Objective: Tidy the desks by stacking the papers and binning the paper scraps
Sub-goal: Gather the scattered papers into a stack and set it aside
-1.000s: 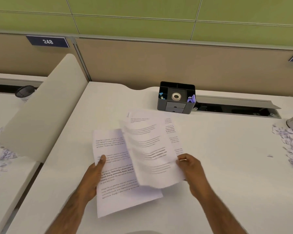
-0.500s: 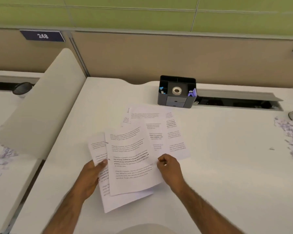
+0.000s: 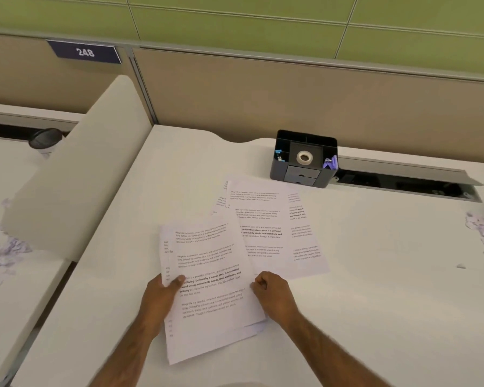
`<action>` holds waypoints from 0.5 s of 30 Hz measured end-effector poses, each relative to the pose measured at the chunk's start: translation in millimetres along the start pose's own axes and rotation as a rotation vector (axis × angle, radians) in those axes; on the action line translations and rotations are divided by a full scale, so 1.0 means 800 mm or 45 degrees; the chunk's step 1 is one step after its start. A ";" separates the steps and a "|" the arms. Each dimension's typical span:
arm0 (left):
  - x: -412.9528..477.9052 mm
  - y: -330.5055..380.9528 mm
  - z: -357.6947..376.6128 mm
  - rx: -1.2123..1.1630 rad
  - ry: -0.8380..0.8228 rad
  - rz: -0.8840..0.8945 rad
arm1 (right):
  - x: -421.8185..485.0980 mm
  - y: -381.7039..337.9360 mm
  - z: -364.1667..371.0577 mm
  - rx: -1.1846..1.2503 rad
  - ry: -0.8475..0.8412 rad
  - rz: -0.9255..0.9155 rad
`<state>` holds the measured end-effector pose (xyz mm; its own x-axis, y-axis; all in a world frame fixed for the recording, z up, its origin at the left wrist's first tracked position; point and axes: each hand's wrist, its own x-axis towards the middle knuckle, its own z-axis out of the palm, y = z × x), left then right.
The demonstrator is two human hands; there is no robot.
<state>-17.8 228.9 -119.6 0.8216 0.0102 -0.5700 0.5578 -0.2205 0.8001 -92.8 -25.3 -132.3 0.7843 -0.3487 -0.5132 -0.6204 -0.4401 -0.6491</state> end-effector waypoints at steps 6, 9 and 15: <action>-0.009 0.023 -0.048 -0.236 -0.086 -0.036 | 0.047 0.003 -0.066 -0.278 0.550 0.065; -0.015 0.032 -0.077 -0.281 -0.073 -0.033 | 0.079 0.002 -0.095 -0.394 0.553 0.323; -0.016 0.035 -0.112 -0.375 0.008 -0.035 | 0.109 -0.021 -0.096 -0.553 0.516 0.431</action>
<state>-2.1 310.1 -73.1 0.8061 0.0188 -0.5915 0.5889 0.0727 0.8049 -14.2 -111.7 -122.8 0.5373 -0.7705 -0.3429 -0.8418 -0.5148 -0.1622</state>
